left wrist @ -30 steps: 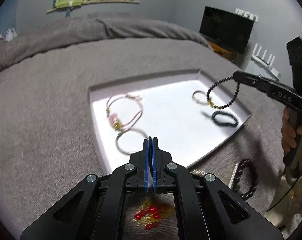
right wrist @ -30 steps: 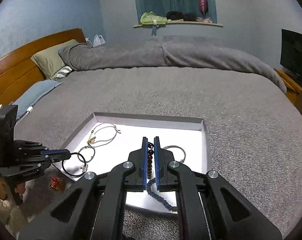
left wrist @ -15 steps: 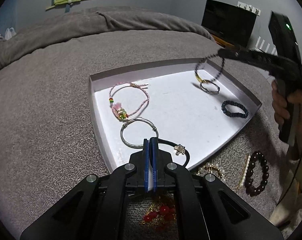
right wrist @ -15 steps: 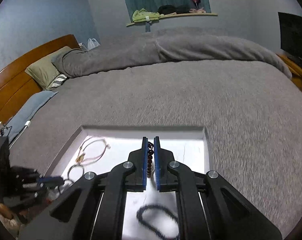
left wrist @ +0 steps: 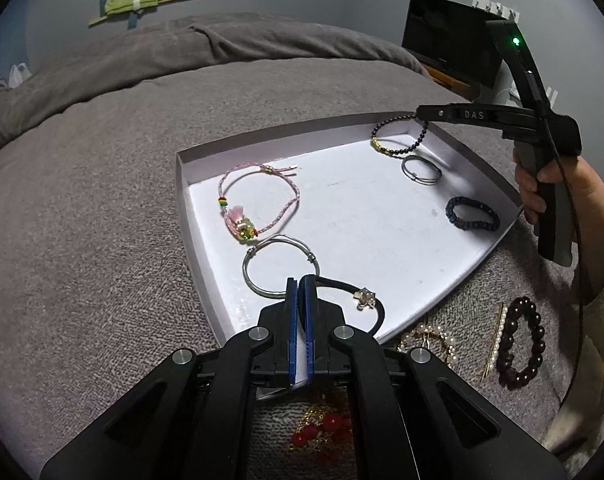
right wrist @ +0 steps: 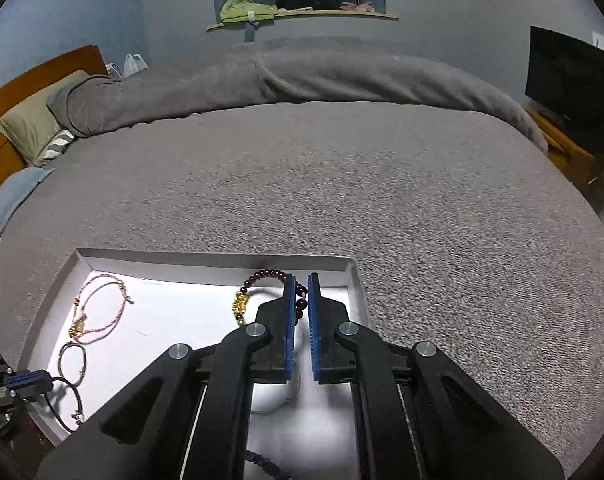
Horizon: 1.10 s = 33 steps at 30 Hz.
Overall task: Organize jewelry
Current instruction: 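Open both grippers to drop the bracelets in the tray and withdraw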
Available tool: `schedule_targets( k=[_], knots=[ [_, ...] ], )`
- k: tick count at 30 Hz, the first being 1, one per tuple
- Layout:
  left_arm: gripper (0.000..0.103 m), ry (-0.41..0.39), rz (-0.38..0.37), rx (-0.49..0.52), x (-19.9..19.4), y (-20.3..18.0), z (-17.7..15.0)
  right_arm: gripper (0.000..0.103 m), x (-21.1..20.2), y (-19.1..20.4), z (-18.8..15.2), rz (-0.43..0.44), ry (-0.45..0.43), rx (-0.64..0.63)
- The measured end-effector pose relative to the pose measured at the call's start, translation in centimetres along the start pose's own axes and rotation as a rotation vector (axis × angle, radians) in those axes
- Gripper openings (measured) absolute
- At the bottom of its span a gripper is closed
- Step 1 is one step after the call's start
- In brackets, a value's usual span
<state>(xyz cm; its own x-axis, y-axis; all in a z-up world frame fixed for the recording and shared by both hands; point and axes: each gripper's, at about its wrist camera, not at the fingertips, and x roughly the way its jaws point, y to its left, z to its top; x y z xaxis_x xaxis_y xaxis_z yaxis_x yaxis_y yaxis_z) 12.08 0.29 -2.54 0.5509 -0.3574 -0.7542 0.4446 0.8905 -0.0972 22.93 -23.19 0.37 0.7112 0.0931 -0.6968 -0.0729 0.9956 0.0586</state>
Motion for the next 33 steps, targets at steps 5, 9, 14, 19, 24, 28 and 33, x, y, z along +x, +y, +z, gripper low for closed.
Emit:
schedule_targets(
  k=[5,9,14,19,24,28,33],
  knots=[
    [0.021,-0.010,0.023,-0.007,-0.7,0.0,0.1,0.034,-1.0,-0.5,-0.1,-0.020,-0.017,0.011],
    [0.031,-0.032,0.025,-0.022,-2.0,0.0,0.3,0.040,-2.6,-1.0,-0.1,-0.017,-0.039,0.021],
    [0.051,-0.062,0.039,-0.029,-3.9,-0.3,0.2,0.057,-5.4,-1.4,-0.7,-0.007,-0.072,0.037],
    [0.074,-0.100,0.075,-0.031,-5.8,-0.8,-0.1,0.083,-8.4,-1.7,-2.0,0.032,-0.096,0.049],
    [0.086,-0.127,0.107,-0.037,-7.2,-1.2,-0.3,0.097,-10.6,-1.5,-3.3,0.052,-0.108,0.048],
    [0.091,-0.143,0.133,-0.046,-8.0,-1.3,-0.6,0.097,-12.0,-1.1,-4.2,0.033,-0.110,0.036],
    [0.093,-0.146,0.156,-0.050,-8.8,-1.5,-1.4,0.097,-13.7,-1.3,-6.1,0.029,-0.121,0.049]
  ],
)
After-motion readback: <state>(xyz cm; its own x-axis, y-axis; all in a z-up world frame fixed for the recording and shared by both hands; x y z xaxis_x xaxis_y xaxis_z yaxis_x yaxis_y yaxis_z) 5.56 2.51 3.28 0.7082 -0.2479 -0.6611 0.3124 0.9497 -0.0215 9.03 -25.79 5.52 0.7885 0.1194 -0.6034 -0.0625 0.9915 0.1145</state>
